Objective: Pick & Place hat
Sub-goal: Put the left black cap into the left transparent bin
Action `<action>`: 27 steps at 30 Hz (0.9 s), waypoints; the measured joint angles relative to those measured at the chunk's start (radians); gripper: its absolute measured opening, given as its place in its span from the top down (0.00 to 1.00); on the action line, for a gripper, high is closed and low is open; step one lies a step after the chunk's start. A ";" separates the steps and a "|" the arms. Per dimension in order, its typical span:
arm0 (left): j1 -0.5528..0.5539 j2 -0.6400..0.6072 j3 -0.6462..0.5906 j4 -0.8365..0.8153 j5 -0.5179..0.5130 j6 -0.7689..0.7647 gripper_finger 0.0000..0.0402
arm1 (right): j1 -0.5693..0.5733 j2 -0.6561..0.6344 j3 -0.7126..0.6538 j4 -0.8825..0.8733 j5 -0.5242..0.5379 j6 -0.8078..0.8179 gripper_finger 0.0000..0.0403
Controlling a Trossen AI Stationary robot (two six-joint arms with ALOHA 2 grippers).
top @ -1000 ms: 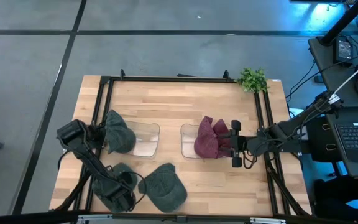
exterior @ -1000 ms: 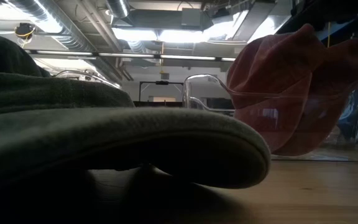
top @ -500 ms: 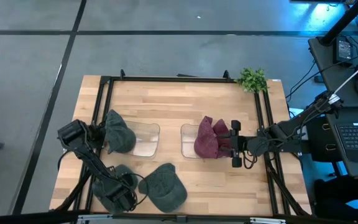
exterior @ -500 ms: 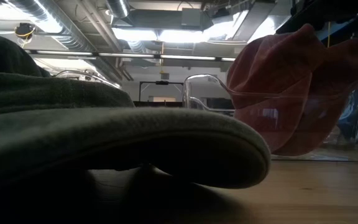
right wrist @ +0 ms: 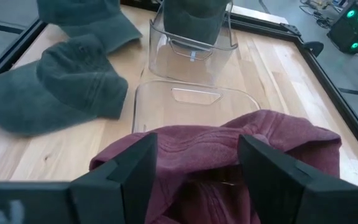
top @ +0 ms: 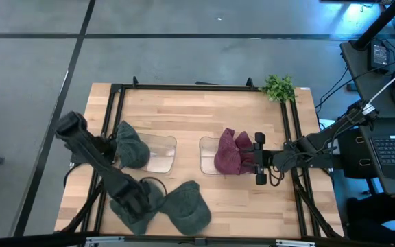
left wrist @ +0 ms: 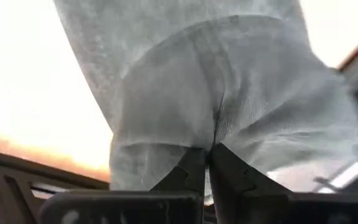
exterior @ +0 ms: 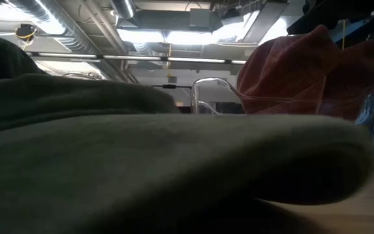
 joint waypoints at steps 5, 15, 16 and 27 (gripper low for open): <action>0.028 -0.148 0.001 0.032 -0.055 -0.038 0.99 | 0.000 0.000 0.000 -0.001 0.000 -0.004 0.45; 0.113 -0.359 0.002 0.179 -0.240 0.190 0.99 | 0.000 0.000 0.000 0.015 0.000 -0.026 0.45; 0.129 -0.372 0.002 0.210 -0.244 0.241 0.99 | 0.000 0.000 0.000 0.016 0.000 -0.027 0.45; 0.313 -0.415 0.004 0.360 -0.192 0.862 0.99 | 0.000 0.000 0.000 0.096 0.000 -0.027 0.45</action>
